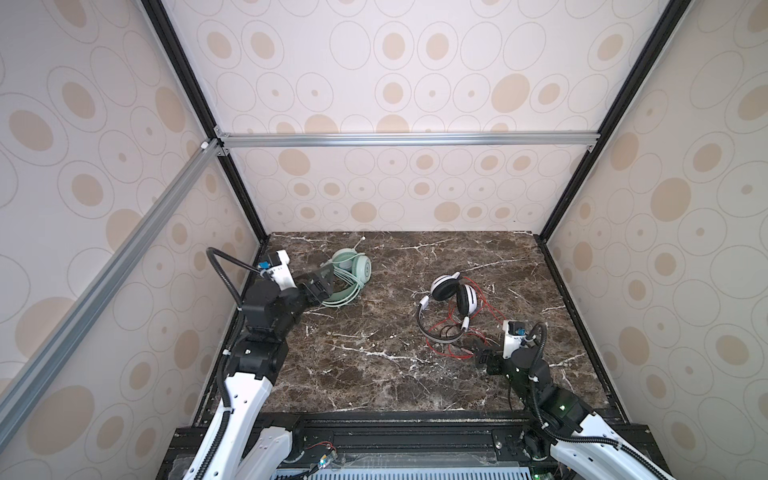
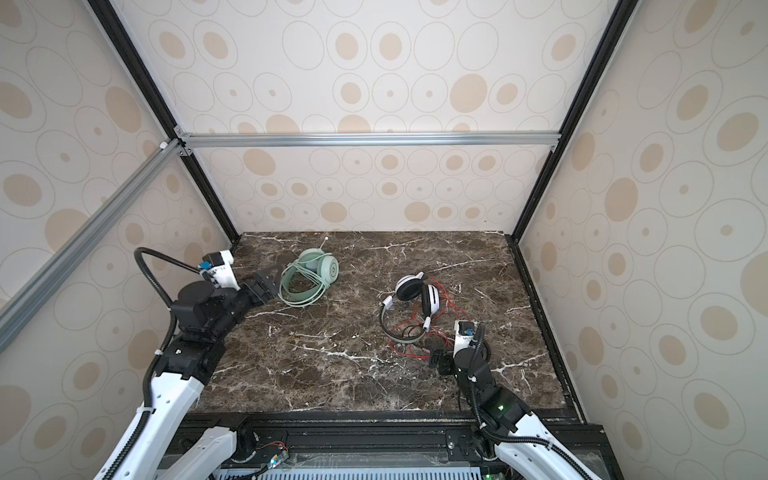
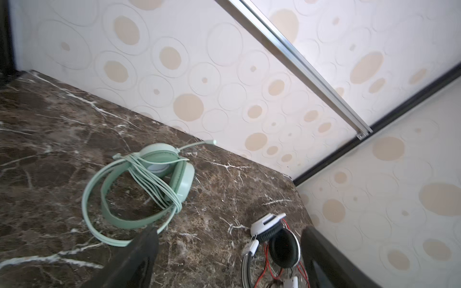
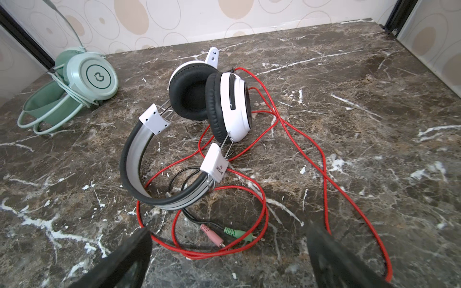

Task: Wrap the headphones
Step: 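Draw the left gripper back toward the robot away from the headset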

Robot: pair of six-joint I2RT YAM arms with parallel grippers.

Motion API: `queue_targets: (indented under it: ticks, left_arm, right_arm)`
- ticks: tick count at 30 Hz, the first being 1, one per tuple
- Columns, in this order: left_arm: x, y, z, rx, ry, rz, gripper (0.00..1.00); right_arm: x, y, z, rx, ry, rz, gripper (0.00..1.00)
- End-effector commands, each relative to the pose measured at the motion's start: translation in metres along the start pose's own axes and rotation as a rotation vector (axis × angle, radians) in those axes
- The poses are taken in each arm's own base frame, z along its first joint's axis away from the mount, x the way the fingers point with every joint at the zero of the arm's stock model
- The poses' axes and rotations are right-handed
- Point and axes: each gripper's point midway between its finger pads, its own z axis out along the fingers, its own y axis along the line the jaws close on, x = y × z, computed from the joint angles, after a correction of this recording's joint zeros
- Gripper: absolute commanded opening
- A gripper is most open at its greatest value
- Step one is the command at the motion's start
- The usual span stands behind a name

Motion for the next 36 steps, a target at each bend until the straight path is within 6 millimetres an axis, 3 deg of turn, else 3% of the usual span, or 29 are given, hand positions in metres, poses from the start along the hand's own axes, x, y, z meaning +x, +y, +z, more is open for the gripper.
queue_targets:
  ticks: [1, 5, 8, 12, 17, 22, 26, 36]
  left_arm:
    - [0.016, 0.0, -0.009, -0.007, 0.01, 0.116, 0.9]
    - [0.028, 0.002, -0.005, 0.026, 0.004, 0.138, 0.9]
    - [0.033, -0.011, 0.015, 0.104, -0.025, 0.114, 0.89]
    - [0.04, -0.036, 0.049, 0.136, -0.106, 0.182, 0.89]
    - [0.075, -0.039, 0.08, 0.118, -0.106, 0.31, 0.91]
    - [0.115, -0.028, 0.08, 0.056, -0.063, 0.444, 0.9]
    - [0.153, -0.009, 0.079, 0.035, -0.013, 0.431, 0.86]
    - [0.152, 0.003, 0.065, -0.05, -0.022, 0.518, 0.86]
  right_arm:
    - [0.001, 0.002, -0.007, -0.024, 0.003, -0.035, 0.99]
    - [-0.003, -0.004, -0.016, -0.022, -0.03, -0.027, 0.99]
    - [-0.016, -0.01, -0.027, -0.009, -0.092, -0.01, 0.99]
    - [-0.018, -0.026, -0.034, 0.061, -0.127, 0.045, 0.99]
    - [-0.02, -0.027, -0.033, 0.068, -0.131, 0.031, 0.99]
    - [-0.02, -0.017, -0.028, 0.03, -0.115, -0.001, 0.99]
    - [-0.02, 0.002, -0.023, -0.054, -0.1, -0.053, 0.99]
    - [-0.02, 0.01, 0.007, 0.026, 0.039, -0.103, 0.99]
